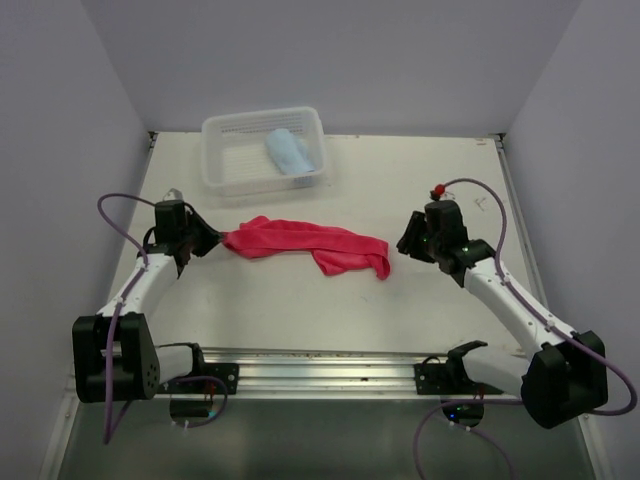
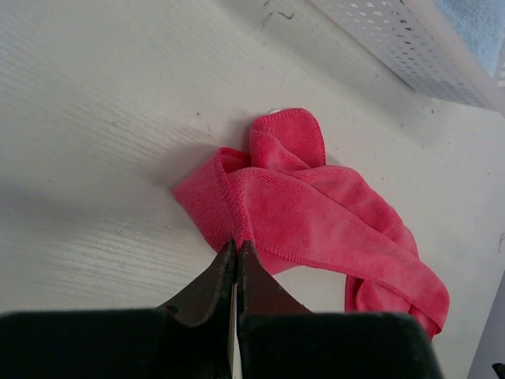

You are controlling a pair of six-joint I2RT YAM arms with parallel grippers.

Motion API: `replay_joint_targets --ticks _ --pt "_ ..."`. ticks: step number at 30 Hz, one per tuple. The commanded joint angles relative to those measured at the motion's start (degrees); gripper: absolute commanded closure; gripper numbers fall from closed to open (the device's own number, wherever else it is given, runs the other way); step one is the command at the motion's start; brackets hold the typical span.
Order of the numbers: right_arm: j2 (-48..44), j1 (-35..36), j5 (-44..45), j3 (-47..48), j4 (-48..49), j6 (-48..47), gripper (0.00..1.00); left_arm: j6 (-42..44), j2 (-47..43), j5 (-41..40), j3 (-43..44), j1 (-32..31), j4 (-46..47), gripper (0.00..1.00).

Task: Roll the towels
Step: Flatten the towel

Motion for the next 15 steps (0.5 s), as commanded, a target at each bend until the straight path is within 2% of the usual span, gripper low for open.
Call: replay_joint_targets --ticks 1,7,9,11,15 --pt "-4.65 -3.30 -0.31 -9.74 8.50 29.07 0.58 2.06 -0.58 2.30 0.53 0.47 2.94 1.00" --pt "-10.29 -3.57 2.32 -17.14 10.91 46.02 0.57 1.98 0.12 3.27 -0.62 0.47 4.08 1.00" --pt "-12.31 -3.66 1.62 -20.57 16.52 52.61 0.56 1.89 0.47 4.06 -0.97 0.56 4.70 1.00" --pt "-12.50 -3.57 -0.39 -24.62 21.17 55.81 0.56 1.80 1.09 4.58 -0.88 0.47 4.96 1.00" --pt "-11.36 -2.87 -2.16 -26.82 21.54 59.85 0.55 2.06 1.18 4.77 -0.71 0.56 4.79 1.00"
